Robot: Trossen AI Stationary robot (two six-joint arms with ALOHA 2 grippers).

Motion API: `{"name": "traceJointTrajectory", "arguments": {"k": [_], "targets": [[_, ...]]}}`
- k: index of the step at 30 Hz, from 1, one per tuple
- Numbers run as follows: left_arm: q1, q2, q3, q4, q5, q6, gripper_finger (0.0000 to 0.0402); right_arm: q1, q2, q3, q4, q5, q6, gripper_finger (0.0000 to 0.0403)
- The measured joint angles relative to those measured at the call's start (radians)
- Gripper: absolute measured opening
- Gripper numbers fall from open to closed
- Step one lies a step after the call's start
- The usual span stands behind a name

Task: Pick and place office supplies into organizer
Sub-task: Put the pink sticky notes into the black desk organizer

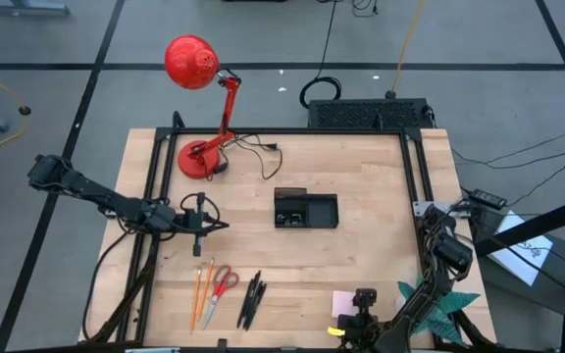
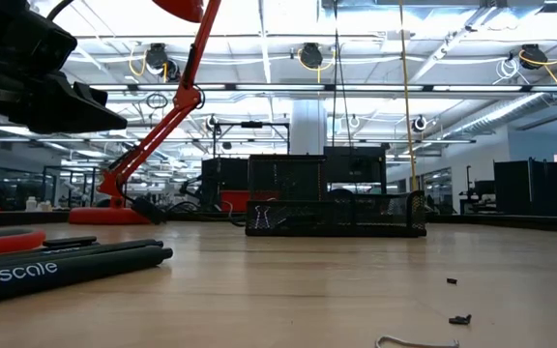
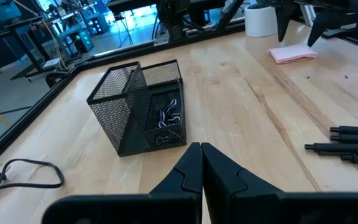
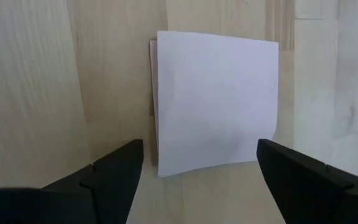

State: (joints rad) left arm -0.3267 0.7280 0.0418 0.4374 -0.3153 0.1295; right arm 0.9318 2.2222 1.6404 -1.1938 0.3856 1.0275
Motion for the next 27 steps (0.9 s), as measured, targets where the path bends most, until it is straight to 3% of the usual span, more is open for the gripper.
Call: {"name": "traceJointTrajectory", "arguments": {"k": [9, 24, 27], "targets": [[0.000, 0.000, 0.000, 0.000, 0.000, -0.001, 0.0005, -0.017, 0.001, -0.052, 0.051, 0.036, 0.008, 0.0228], [0.000, 0.000, 0.000, 0.000, 0.000, -0.003, 0.0005, -0.016, 0.003, -0.074, 0.099, 0.007, -0.004, 0.0023], [0.000, 0.000, 0.000, 0.000, 0.000, -0.003, 0.0005, -0.016, 0.003, -0.075, 0.098, 0.009, -0.020, 0.0007]]}}
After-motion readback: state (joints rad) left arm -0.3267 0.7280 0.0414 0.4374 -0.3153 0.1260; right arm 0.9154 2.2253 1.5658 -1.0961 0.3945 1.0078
